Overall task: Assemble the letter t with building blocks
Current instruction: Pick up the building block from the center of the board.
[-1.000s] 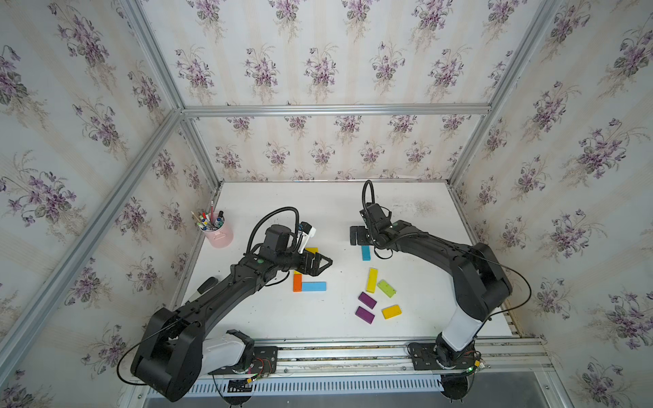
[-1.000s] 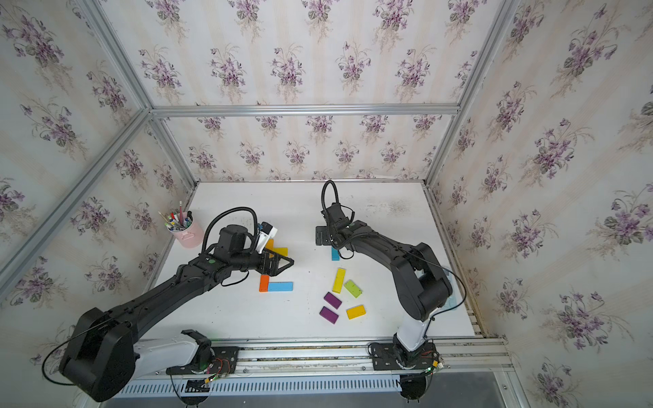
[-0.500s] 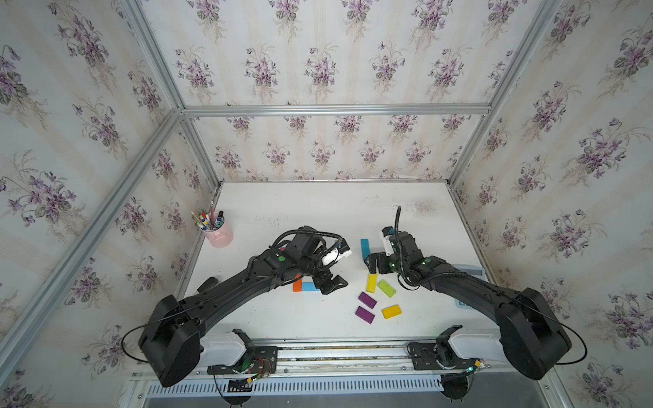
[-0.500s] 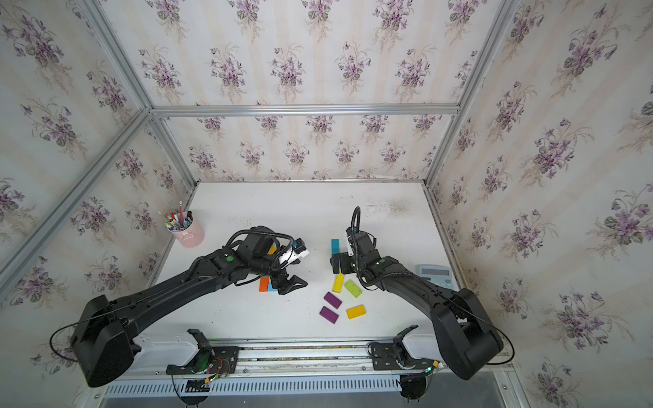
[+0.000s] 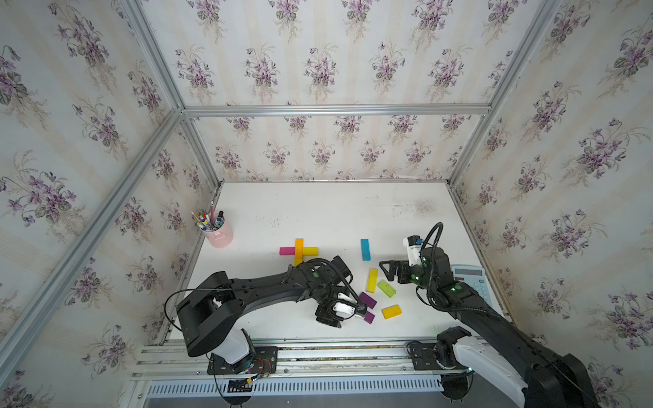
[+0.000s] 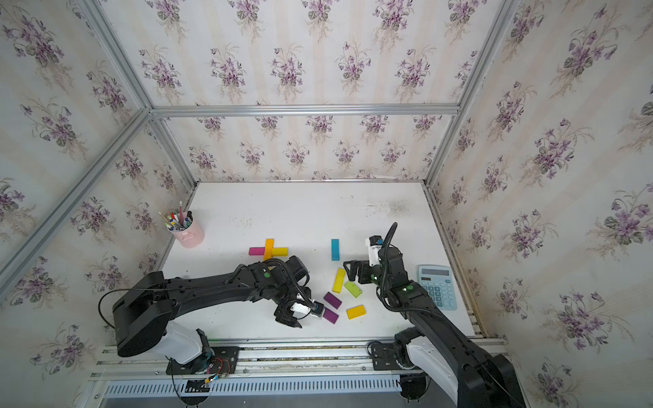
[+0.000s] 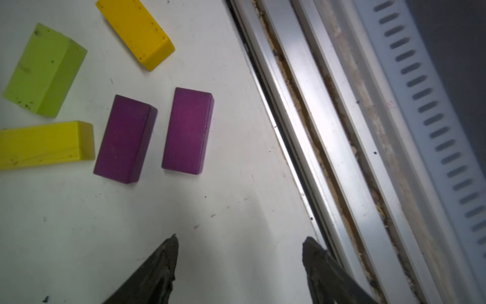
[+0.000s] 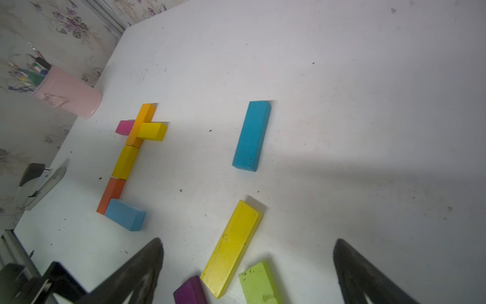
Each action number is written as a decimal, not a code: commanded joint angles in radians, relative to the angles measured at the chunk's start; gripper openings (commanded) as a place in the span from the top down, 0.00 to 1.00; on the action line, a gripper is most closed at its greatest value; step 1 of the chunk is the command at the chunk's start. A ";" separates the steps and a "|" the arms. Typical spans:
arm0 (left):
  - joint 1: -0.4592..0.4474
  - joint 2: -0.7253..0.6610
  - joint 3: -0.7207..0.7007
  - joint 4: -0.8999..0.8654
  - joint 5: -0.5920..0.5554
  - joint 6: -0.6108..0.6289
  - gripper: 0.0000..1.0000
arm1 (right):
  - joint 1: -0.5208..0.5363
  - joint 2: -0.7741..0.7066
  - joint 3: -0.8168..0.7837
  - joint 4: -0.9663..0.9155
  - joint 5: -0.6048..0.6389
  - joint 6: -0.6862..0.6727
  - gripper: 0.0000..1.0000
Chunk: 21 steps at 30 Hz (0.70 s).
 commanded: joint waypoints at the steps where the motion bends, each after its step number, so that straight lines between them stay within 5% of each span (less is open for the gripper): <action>1: -0.009 0.047 0.027 0.068 -0.063 0.011 0.25 | -0.001 -0.099 -0.036 0.013 -0.056 0.029 0.00; 8: -0.052 0.144 0.090 0.109 -0.100 -0.022 0.28 | 0.001 -0.247 -0.085 -0.007 -0.067 0.074 0.00; 21: -0.117 0.212 0.104 0.174 -0.204 -0.068 0.34 | -0.001 -0.232 -0.084 -0.009 -0.057 0.073 0.00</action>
